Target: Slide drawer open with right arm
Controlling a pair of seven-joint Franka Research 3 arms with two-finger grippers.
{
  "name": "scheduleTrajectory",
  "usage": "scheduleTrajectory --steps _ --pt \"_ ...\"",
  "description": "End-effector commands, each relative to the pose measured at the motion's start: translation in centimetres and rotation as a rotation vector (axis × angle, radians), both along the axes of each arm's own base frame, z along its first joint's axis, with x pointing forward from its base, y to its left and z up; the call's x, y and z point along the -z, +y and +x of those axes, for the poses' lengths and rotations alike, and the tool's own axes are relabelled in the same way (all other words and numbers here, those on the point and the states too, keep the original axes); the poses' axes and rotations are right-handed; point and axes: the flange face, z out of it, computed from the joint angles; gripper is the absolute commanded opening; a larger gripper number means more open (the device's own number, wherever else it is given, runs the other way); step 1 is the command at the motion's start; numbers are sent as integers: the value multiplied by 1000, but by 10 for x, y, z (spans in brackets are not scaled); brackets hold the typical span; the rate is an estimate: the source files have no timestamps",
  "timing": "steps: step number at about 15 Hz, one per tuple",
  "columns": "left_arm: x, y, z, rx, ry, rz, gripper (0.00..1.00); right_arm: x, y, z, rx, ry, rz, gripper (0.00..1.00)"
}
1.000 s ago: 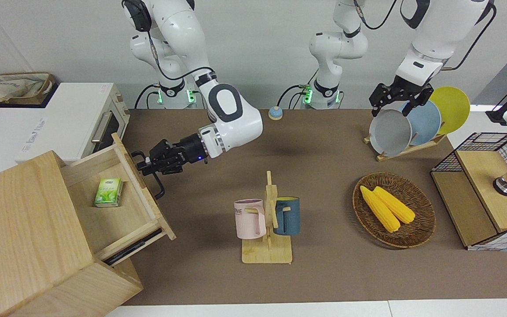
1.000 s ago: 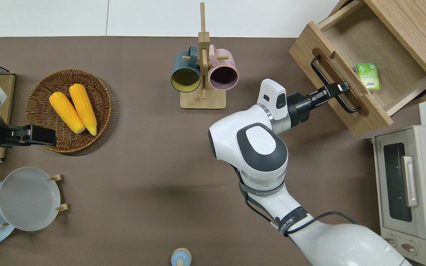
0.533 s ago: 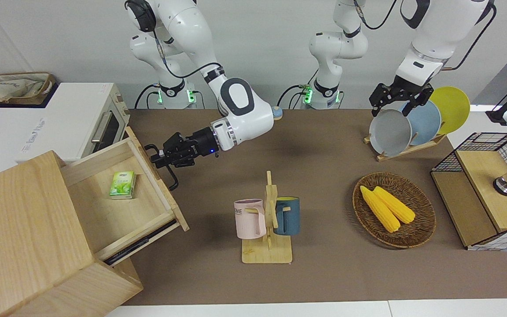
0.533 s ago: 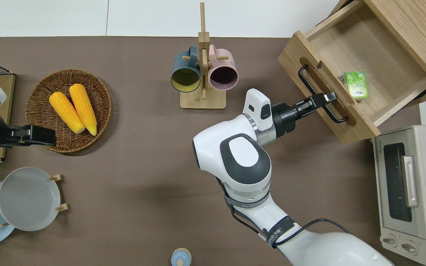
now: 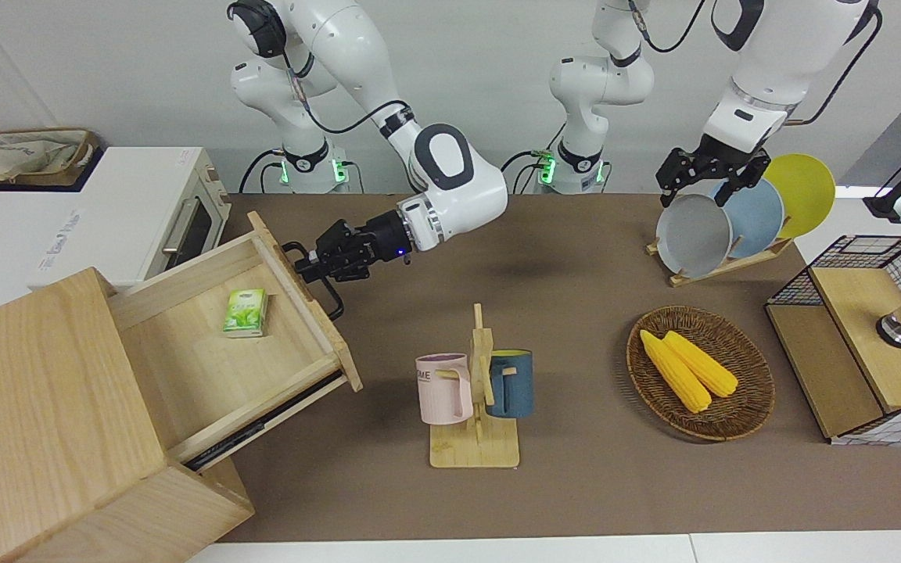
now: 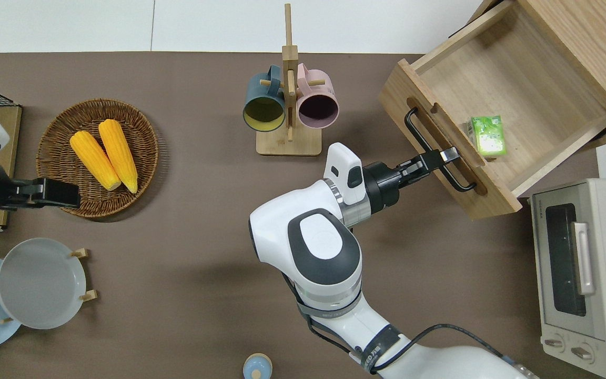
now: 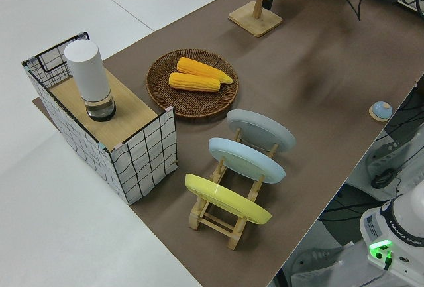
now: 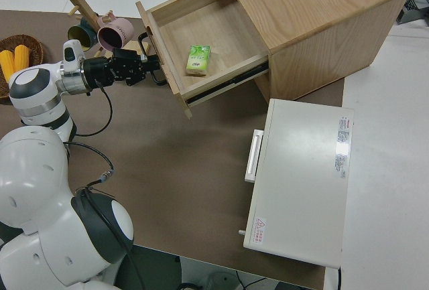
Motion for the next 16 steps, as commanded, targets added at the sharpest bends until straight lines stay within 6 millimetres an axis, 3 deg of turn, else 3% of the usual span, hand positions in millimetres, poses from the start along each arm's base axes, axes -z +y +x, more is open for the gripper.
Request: scheduleTrajectory --steps 1,6,10,13,14,16 --pt "-4 2 -4 2 3 12 998 -20 15 -14 40 9 55 48" --pt "-4 2 -4 2 3 12 998 -22 28 -27 48 21 53 64" --pt "-4 1 -4 3 3 12 998 -22 37 -35 49 33 62 181" --pt "-5 2 -4 2 2 12 998 -25 36 -35 59 29 63 461" --pt "-4 2 -4 2 3 12 998 -25 36 -34 58 27 62 659" --pt "-4 2 -4 2 3 12 995 -26 35 -32 57 23 61 923"
